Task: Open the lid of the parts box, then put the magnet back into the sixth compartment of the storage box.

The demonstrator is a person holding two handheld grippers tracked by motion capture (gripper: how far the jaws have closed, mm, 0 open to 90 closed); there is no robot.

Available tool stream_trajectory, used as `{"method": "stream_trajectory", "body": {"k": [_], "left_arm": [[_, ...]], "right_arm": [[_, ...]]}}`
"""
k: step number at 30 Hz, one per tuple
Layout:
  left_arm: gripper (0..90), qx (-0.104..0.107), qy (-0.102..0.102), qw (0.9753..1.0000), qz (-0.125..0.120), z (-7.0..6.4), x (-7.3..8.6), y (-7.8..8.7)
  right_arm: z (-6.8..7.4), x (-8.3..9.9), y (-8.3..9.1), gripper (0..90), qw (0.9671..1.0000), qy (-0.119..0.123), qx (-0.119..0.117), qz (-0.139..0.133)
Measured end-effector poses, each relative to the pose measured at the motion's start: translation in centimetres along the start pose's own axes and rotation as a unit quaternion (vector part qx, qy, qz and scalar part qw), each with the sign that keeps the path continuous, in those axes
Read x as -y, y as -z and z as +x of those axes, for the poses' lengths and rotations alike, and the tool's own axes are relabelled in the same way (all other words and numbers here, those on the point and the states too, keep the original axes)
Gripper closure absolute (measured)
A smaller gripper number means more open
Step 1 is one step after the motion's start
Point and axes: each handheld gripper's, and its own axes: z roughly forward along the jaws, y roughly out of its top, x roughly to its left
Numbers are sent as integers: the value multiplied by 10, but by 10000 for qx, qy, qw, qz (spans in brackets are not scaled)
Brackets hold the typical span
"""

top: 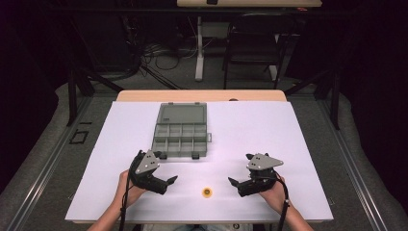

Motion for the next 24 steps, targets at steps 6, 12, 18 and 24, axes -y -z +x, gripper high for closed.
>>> {"method": "stream_trajectory", "body": {"k": [6, 12, 18, 24], "left_arm": [[3, 72, -43, 9999, 90, -1, 0, -4], [3, 124, -70, 9998, 119, -5, -2, -3], [3, 166, -115, 9996, 191, -11, -5, -7], [3, 245, -148, 9994, 217, -18, -9, -12]], "right_arm": [[-1, -1, 3, 0, 9998, 86, 100, -136], [-5, 0, 2, 0, 9998, 85, 94, -130], [-5, 0, 0, 0, 9999, 86, 91, -116], [-3, -1, 1, 0, 9997, 212, 42, -141]]}}
